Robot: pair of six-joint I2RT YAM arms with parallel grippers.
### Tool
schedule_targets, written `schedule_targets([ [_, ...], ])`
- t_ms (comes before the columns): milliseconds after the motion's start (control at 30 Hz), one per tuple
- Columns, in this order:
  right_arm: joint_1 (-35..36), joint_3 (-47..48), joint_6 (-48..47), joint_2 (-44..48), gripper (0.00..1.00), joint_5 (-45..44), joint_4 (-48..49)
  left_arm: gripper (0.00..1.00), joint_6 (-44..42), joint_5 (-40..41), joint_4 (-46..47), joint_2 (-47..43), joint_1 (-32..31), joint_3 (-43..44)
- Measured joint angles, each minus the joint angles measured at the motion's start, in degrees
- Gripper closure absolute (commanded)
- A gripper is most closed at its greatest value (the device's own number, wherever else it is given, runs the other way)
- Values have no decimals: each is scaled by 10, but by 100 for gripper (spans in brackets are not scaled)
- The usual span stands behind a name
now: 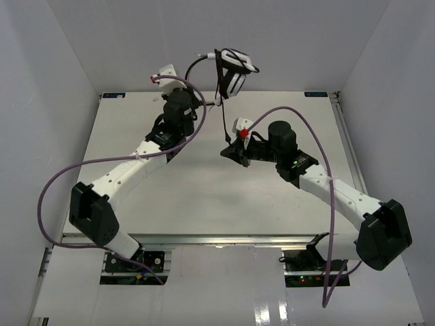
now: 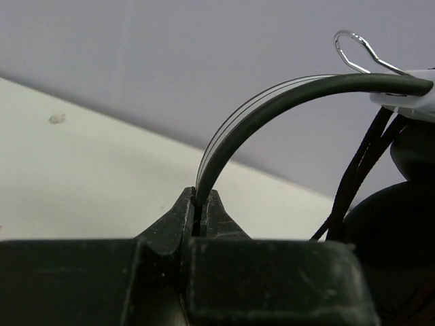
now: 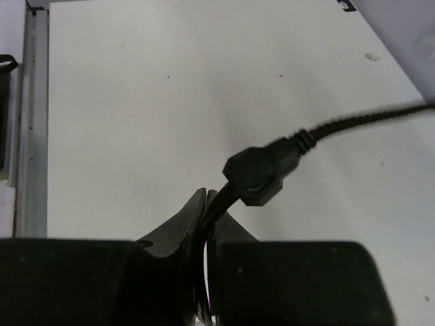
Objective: Wrap the headphones
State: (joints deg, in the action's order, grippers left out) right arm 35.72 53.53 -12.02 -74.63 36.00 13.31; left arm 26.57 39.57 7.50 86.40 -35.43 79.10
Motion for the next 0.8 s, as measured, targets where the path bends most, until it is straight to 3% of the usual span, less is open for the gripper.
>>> schedule_targets([
  [200, 47, 131, -189, 9, 92, -195, -207, 100, -102, -63, -59, 98, -2, -27],
  [400, 56, 121, -353, 34, 92, -372, -285, 100, -163, -216, -89, 62, -7, -153],
  [533, 58, 92, -414, 42, 89, -401, -286, 100, -184, -342, -92, 19, -7, -194],
  [700, 40, 54, -458, 40, 75, -396, -262, 100, -226, -509, -122, -28, -4, -215],
  [800, 14, 50, -457, 37, 67, -365, -260, 100, -245, -567, -134, -40, -6, -221],
])
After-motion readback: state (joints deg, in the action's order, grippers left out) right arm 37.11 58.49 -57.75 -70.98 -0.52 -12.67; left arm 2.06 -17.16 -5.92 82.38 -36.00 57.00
